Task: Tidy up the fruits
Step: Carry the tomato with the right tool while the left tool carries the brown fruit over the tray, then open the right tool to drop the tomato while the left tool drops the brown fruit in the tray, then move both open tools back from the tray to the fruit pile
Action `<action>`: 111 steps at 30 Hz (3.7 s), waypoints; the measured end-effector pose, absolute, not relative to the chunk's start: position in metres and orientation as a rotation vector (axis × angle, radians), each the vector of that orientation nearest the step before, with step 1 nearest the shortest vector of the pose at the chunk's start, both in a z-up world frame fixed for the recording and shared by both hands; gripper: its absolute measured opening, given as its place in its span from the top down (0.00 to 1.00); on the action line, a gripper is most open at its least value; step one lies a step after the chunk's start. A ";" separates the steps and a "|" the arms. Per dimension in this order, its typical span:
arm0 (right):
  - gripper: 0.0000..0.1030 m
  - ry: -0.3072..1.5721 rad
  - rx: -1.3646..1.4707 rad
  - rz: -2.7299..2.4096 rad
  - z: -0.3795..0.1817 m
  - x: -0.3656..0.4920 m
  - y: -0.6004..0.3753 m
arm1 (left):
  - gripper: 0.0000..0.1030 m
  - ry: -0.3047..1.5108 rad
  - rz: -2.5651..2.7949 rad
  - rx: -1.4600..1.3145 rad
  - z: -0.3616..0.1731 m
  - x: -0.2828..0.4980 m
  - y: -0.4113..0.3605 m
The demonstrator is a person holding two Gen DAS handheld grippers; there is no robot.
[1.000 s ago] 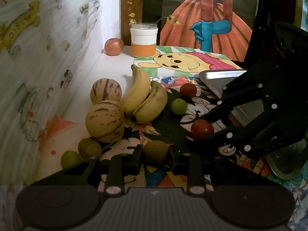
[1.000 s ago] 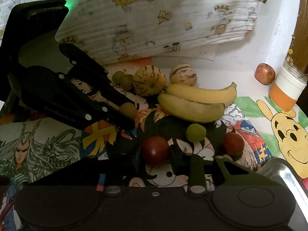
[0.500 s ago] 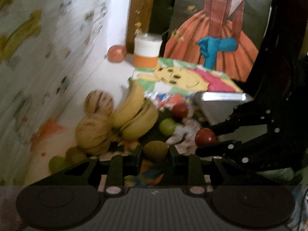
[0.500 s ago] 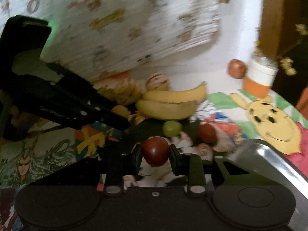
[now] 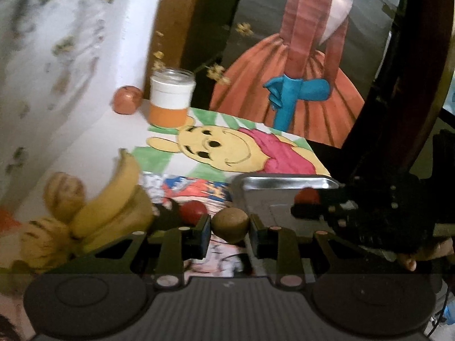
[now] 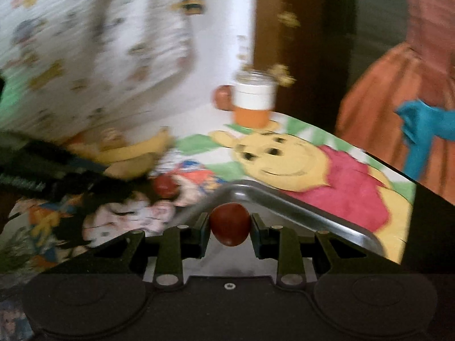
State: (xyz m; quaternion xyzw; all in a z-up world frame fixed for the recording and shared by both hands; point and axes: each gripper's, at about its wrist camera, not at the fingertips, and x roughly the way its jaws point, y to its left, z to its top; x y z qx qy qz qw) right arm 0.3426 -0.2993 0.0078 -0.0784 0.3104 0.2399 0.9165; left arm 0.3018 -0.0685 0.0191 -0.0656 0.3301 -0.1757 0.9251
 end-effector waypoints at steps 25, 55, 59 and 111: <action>0.69 0.710 -0.120 0.393 -0.018 0.360 -0.323 | 0.70 0.691 -0.444 0.069 -0.014 0.307 -0.145; 0.30 0.627 -0.050 0.357 0.020 0.313 -0.327 | 0.27 0.647 -0.337 -0.061 0.020 0.271 -0.106; 0.20 0.614 -0.040 0.363 0.030 0.292 -0.321 | 0.16 0.632 -0.291 -0.111 0.031 0.256 -0.088; 0.01 0.810 -0.095 0.442 0.020 0.102 -0.202 | 0.00 0.699 0.028 -0.041 0.021 0.102 0.049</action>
